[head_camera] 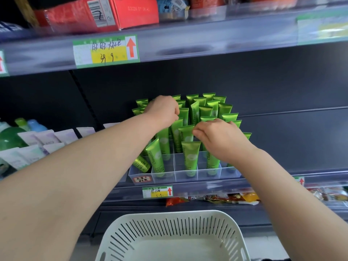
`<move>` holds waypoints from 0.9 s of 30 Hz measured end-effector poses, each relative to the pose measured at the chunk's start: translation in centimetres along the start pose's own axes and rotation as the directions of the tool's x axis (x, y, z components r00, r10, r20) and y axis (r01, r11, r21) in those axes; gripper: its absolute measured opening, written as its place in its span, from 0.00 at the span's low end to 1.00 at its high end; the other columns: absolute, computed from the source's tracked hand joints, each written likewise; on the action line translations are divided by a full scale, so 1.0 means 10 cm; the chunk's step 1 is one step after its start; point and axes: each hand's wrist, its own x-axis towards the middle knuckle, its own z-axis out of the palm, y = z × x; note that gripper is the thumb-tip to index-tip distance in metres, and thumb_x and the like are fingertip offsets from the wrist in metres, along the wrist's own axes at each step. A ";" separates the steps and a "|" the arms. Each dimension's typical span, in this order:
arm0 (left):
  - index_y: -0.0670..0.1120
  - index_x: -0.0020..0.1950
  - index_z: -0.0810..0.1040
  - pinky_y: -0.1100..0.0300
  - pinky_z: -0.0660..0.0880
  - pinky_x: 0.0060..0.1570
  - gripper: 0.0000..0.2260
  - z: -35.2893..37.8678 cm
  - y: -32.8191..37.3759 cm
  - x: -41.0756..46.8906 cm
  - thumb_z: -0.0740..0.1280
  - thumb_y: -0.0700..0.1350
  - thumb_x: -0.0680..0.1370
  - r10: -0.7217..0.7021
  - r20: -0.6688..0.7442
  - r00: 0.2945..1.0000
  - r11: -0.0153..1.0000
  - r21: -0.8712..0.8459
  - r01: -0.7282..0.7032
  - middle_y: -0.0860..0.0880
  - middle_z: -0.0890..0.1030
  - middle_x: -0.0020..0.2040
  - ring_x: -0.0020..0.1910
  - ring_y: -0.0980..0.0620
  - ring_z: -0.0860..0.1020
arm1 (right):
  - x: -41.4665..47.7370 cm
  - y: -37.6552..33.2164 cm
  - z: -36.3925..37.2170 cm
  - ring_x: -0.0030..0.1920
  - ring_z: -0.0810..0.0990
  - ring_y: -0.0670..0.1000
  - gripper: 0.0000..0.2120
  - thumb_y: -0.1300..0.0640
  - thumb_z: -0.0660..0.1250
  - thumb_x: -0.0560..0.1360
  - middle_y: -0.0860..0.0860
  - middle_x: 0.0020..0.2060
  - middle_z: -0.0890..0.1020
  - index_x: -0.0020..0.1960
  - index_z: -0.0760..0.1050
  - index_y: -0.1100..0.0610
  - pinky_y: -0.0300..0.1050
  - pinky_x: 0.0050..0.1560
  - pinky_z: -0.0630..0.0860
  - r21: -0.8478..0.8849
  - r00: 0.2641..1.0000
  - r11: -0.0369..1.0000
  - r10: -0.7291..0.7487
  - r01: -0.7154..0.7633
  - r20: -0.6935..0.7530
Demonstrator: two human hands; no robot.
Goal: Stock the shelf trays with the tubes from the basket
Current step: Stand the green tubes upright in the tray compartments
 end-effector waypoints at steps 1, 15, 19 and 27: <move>0.48 0.52 0.84 0.54 0.76 0.51 0.06 0.02 0.01 0.01 0.70 0.41 0.76 -0.003 0.028 1.000 1.000 0.027 0.002 0.50 0.83 0.54 0.53 0.48 0.79 | 0.00 0.01 0.00 0.52 0.75 0.54 0.16 0.46 0.50 0.82 0.47 0.47 0.81 0.54 0.75 0.50 0.49 0.47 0.66 0.010 1.000 1.000 0.005 -0.005 -0.003; 0.47 0.51 0.84 0.56 0.75 0.49 0.06 0.15 0.24 0.13 0.70 0.41 0.76 0.068 0.023 0.997 0.997 -0.024 -0.067 0.49 0.83 0.51 0.51 0.48 0.80 | -0.01 0.16 0.01 0.57 0.77 0.52 0.18 0.63 0.58 0.77 0.46 0.55 0.80 0.61 0.74 0.47 0.52 0.54 0.73 0.039 0.997 0.997 0.074 -0.073 -0.036; 0.46 0.51 0.85 0.52 0.77 0.54 0.07 0.03 0.12 0.08 0.70 0.39 0.76 0.074 -0.014 0.997 0.994 -0.081 -0.075 0.49 0.84 0.52 0.53 0.48 0.80 | 0.02 0.07 -0.03 0.53 0.77 0.53 0.13 0.55 0.55 0.81 0.47 0.52 0.81 0.59 0.75 0.48 0.49 0.49 0.72 0.044 0.995 0.998 0.050 -0.046 -0.088; 0.50 0.50 0.85 0.56 0.76 0.52 0.07 -0.25 -0.48 -0.19 0.70 0.41 0.76 -0.059 -0.045 0.997 0.988 -0.142 0.052 0.51 0.83 0.51 0.52 0.51 0.80 | 0.18 -0.44 -0.02 0.56 0.76 0.52 0.11 0.54 0.60 0.78 0.47 0.53 0.80 0.59 0.75 0.47 0.50 0.52 0.72 0.060 0.996 0.997 -0.052 0.056 -0.068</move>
